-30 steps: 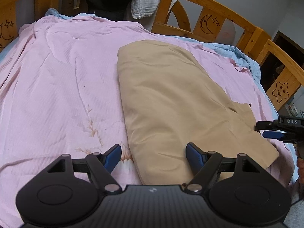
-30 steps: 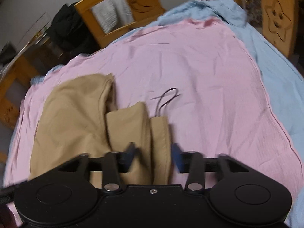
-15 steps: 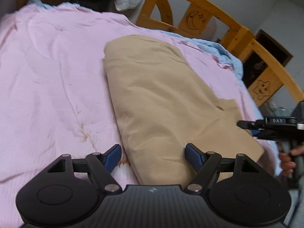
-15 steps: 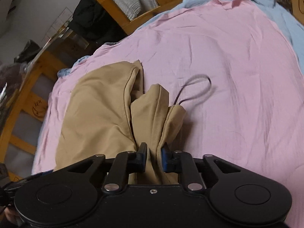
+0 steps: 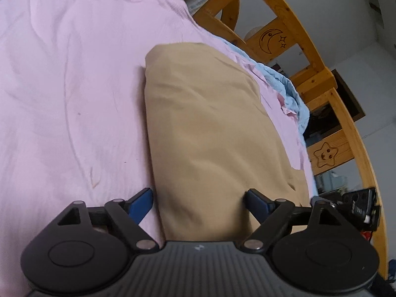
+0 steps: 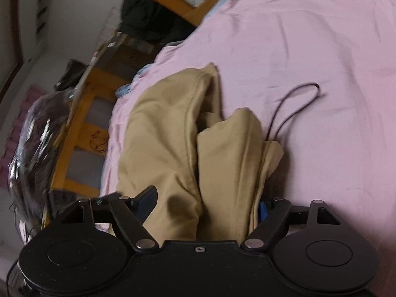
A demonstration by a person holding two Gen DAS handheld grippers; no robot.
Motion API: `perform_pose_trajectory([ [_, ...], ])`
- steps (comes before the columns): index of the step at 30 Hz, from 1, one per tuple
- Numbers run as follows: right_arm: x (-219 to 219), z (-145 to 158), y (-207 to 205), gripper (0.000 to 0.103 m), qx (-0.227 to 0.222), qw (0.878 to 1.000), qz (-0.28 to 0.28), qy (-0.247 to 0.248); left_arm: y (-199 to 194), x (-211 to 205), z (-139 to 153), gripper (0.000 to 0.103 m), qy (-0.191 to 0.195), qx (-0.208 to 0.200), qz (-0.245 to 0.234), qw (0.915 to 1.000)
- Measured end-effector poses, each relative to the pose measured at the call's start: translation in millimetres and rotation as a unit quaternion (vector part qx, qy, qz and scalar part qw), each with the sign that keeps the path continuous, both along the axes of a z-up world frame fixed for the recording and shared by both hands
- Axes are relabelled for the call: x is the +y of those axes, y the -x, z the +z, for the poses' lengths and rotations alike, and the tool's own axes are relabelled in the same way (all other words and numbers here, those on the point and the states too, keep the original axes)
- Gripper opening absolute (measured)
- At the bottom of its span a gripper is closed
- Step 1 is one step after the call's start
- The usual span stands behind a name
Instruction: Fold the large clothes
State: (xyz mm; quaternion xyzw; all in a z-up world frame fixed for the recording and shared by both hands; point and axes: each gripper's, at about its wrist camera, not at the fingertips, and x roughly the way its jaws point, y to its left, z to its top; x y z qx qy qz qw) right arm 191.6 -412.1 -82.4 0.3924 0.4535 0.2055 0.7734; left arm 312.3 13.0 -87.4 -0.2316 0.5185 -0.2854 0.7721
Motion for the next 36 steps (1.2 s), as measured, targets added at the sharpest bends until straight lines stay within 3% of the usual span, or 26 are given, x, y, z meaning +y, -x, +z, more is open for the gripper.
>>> perform_pose_trajectory([
  [3, -2, 2, 2, 0.081, -0.020, 1.000, 0.005, -0.022, -3, -7, -3, 0.088, 0.001, -0.006, -0.009, 0.9999],
  [8, 5, -12, -6, 0.081, 0.012, 1.000, 0.007, 0.018, -3, -21, 2, 0.090, -0.023, -0.013, -0.022, 0.9994],
  [10, 10, -11, -4, 0.093, 0.002, 1.000, 0.019, 0.018, -2, -26, 4, 0.091, -0.034, -0.015, -0.022, 0.9991],
  [13, 18, -12, -2, 0.099, -0.006, 1.000, 0.027, 0.008, -1, -32, 8, 0.092, -0.051, -0.016, -0.020, 0.9984],
  [15, 24, -7, 1, 0.094, -0.018, 0.998, 0.037, 0.043, 0, -37, 10, 0.092, -0.066, -0.018, -0.019, 0.9975],
  [21, 38, -2, 7, 0.066, -0.034, 0.992, 0.045, 0.116, 3, -51, 17, 0.091, -0.108, -0.020, -0.017, 0.9938],
  [30, 39, -5, 5, 0.067, -0.034, 0.991, 0.050, 0.117, 6, -53, 19, 0.092, -0.121, -0.022, -0.018, 0.9922],
  [36, 49, 1, 10, 0.055, -0.051, 0.986, 0.054, 0.148, 8, -61, 25, 0.087, -0.143, -0.027, -0.011, 0.9893],
])
